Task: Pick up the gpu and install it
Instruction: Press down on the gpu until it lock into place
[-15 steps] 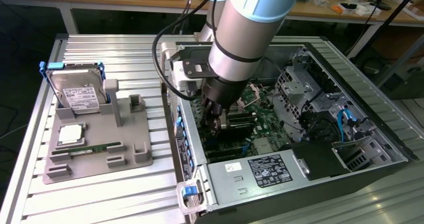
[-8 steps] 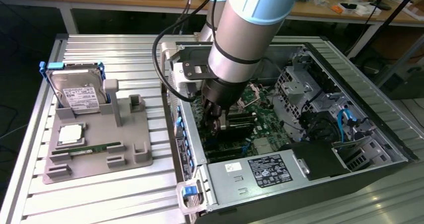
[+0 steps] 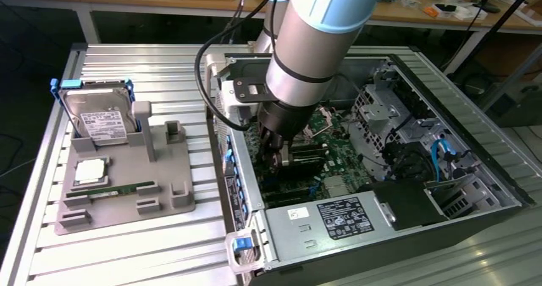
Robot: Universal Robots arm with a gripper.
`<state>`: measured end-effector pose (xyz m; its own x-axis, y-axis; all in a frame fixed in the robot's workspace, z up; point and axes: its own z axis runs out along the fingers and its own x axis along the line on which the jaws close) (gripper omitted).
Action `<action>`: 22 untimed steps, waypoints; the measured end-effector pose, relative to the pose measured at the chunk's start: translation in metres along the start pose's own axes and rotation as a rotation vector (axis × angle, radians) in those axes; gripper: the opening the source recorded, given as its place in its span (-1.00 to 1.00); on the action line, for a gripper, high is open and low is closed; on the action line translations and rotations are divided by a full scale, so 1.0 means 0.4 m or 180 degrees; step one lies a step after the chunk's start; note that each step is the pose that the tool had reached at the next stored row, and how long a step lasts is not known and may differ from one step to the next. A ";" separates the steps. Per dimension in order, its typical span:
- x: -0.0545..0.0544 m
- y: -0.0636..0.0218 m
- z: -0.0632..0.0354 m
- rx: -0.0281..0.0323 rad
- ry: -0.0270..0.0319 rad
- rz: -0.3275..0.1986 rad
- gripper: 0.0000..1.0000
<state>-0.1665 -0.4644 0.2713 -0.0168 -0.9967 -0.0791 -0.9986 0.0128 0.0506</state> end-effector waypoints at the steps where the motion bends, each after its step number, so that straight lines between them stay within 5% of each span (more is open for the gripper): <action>1: 0.000 0.000 0.000 0.0000 0.0000 0.0000 -0.79; 22: 0.000 0.000 0.008 0.0009 -0.0004 -0.0001 -0.79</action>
<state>-0.1667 -0.4643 0.2681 -0.0165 -0.9966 -0.0802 -0.9988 0.0127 0.0479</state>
